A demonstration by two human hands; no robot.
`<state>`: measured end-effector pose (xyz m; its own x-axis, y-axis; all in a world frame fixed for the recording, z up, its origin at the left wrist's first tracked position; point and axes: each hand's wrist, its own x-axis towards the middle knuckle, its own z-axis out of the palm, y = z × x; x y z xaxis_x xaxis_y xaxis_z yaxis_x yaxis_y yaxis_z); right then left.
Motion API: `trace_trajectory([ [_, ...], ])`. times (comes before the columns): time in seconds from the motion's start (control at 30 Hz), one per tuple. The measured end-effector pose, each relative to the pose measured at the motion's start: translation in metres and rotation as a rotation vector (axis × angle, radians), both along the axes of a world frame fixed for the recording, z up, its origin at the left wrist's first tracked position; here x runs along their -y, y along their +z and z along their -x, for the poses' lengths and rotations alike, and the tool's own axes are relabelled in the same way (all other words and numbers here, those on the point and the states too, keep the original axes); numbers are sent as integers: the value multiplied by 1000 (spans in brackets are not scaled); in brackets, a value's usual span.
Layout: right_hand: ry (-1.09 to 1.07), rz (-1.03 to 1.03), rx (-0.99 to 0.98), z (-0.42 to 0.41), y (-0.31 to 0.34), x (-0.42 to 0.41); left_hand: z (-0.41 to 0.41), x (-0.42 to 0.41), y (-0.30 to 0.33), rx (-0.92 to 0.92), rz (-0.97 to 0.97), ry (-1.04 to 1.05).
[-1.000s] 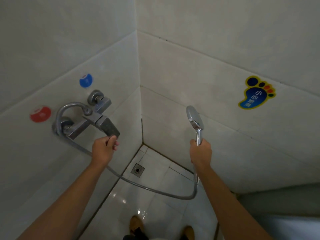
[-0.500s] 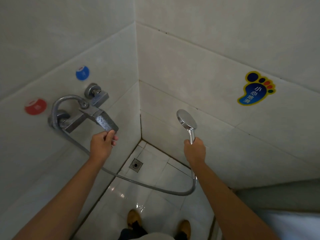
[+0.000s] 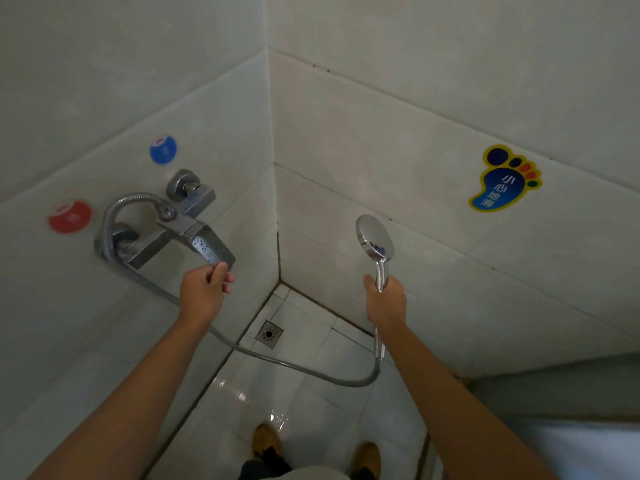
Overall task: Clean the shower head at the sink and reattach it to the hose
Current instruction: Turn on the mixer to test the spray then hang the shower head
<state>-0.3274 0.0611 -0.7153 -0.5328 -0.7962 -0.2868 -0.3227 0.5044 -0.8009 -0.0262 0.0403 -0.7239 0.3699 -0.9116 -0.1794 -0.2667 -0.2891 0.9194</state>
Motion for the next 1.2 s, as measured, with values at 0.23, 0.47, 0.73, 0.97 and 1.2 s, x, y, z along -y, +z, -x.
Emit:
trace_trajectory([
  [0.23,19,-83,-121,-1,-4,-5,-4,0,-2,20,-9,-16],
  [0.47,-83,-24,426,-14,-1,3,-5,0,0,9,-11,-25],
  [0.73,-44,18,352,-13,-12,7,-5,-1,1,44,-25,-43],
  [0.97,-55,-55,95,-9,-26,6,-3,-3,5,30,-10,-48],
  [1.2,-43,-38,472,-22,-11,13,-2,-4,5,19,-2,-46],
])
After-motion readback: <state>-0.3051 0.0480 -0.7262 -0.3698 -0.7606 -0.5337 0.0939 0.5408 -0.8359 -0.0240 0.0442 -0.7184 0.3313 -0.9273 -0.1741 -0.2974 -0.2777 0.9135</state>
